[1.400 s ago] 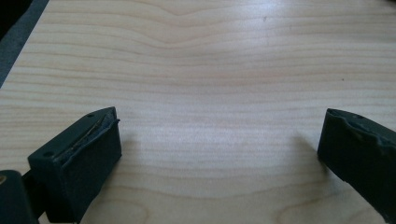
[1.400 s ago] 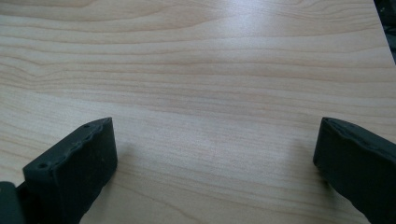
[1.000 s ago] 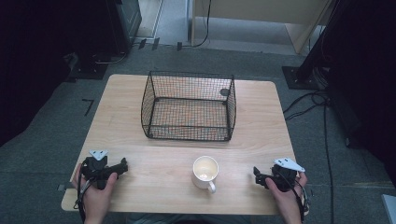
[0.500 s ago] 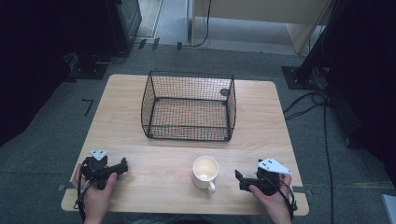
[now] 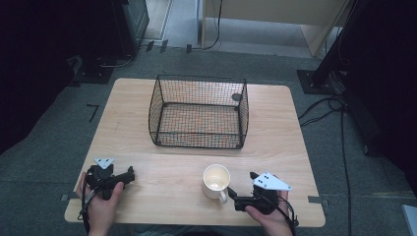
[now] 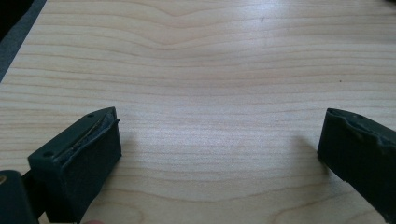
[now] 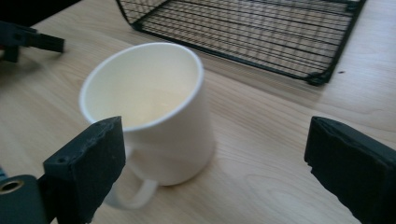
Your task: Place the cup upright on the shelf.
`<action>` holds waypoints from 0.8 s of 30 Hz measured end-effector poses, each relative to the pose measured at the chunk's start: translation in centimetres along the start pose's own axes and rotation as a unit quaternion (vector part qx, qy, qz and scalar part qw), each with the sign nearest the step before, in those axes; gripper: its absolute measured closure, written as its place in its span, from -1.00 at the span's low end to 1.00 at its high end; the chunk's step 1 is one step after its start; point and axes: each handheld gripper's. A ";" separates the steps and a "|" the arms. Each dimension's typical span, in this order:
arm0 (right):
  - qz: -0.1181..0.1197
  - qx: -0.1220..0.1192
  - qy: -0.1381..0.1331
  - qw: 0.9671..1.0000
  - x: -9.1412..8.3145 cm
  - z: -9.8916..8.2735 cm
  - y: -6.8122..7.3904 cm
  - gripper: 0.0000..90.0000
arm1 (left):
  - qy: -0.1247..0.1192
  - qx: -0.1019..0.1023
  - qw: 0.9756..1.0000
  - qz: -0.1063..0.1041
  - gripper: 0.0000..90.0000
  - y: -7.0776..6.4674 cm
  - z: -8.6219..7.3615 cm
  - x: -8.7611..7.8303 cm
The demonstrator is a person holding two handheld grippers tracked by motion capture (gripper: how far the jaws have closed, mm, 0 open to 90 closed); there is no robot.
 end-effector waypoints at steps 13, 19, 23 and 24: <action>0.012 -0.022 0.042 0.999 1.5 -1.8 3.1 -0.72 | 0.000 0.002 1.000 -0.003 -1.00 0.0 0.0 0.0; 0.013 -0.026 0.054 0.998 1.7 -2.4 2.4 -0.37 | 0.001 0.003 1.000 -0.004 -1.00 0.0 0.0 0.0; 0.022 -0.025 0.053 0.998 1.6 -2.4 1.7 0.01 | 0.001 0.004 1.000 -0.004 -1.00 0.0 0.0 0.0; 0.025 -0.022 0.052 0.998 1.6 -2.4 1.5 0.11 | 0.001 0.004 1.000 -0.004 -1.00 0.0 0.0 0.0</action>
Point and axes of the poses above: each handheld gripper's, and its own axes: x roughly forward along the jaws, z roughly out of its top, y roughly to its left, and after that the axes turned 14 degrees about -y, right-handed
